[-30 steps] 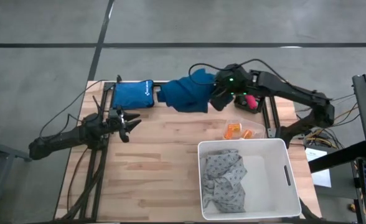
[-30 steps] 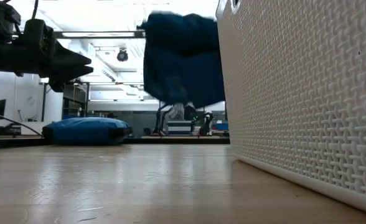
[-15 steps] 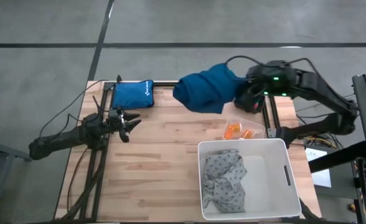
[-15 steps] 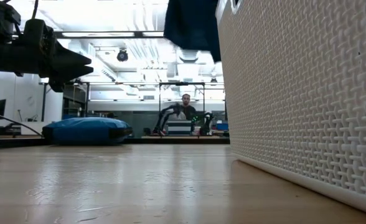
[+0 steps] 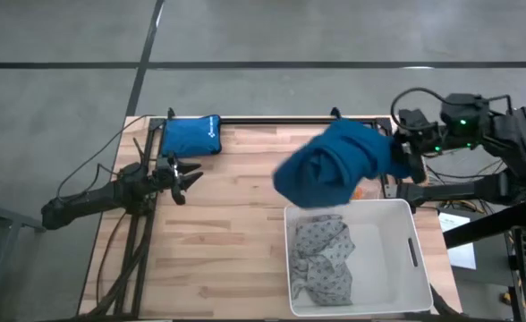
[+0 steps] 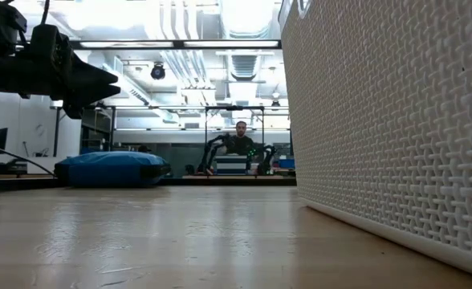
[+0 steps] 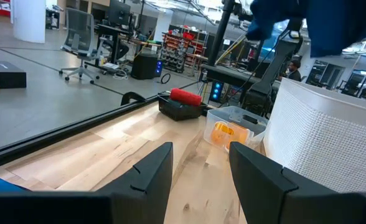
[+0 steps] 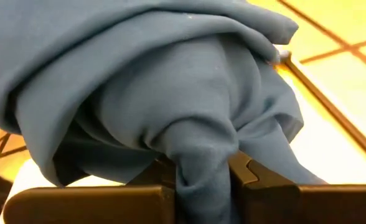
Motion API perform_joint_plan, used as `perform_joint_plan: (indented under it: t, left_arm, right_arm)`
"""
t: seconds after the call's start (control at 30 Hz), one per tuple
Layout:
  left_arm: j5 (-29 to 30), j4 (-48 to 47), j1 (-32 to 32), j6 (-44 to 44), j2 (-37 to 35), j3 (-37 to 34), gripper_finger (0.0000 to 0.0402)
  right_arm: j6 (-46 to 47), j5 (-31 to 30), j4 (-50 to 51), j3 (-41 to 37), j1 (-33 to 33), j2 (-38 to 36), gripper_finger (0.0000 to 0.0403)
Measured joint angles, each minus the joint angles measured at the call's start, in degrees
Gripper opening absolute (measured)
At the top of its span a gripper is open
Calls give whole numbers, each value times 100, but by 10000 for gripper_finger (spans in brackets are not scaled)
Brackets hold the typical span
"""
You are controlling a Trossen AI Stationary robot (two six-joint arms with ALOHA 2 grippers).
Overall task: Pick & place medical supplies in basket/bin
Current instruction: Put the blue patient gown into the white bin
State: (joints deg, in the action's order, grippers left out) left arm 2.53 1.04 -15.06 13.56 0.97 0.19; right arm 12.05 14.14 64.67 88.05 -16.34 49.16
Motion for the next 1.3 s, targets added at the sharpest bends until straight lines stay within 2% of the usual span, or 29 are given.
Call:
perform_joint_plan:
  t: [0.27, 0.4, 0.6, 0.87, 0.97, 1.13, 1.3]
  left_arm:
    - [1, -1, 0, 0, 0, 0, 164]
    - [2, -1, 1, 0, 0, 0, 164]
    - [0, -1, 0, 0, 2, 0, 164]
    - [0, 1, 0, 0, 2, 0, 164]
    - [0, 0, -1, 0, 2, 0, 164]
    - [1, -1, 0, 0, 2, 1, 164]
    - [0, -1, -1, 0, 2, 2, 164]
  right_arm:
    - [651, 177, 1191, -7, -2, -588, 44]
    - [724, 530, 1219, -15, -2, -729, 45]
    - [367, 1267, 1221, -20, -2, -739, 45]
    - [-335, 2902, 1296, -20, -2, -314, 44]
    - [-532, 3301, 1521, -20, 0, -89, 44]
    - [-756, 3433, 2134, -20, 53, 229, 44]
    - [-559, 3433, 2250, -22, 318, 374, 44]
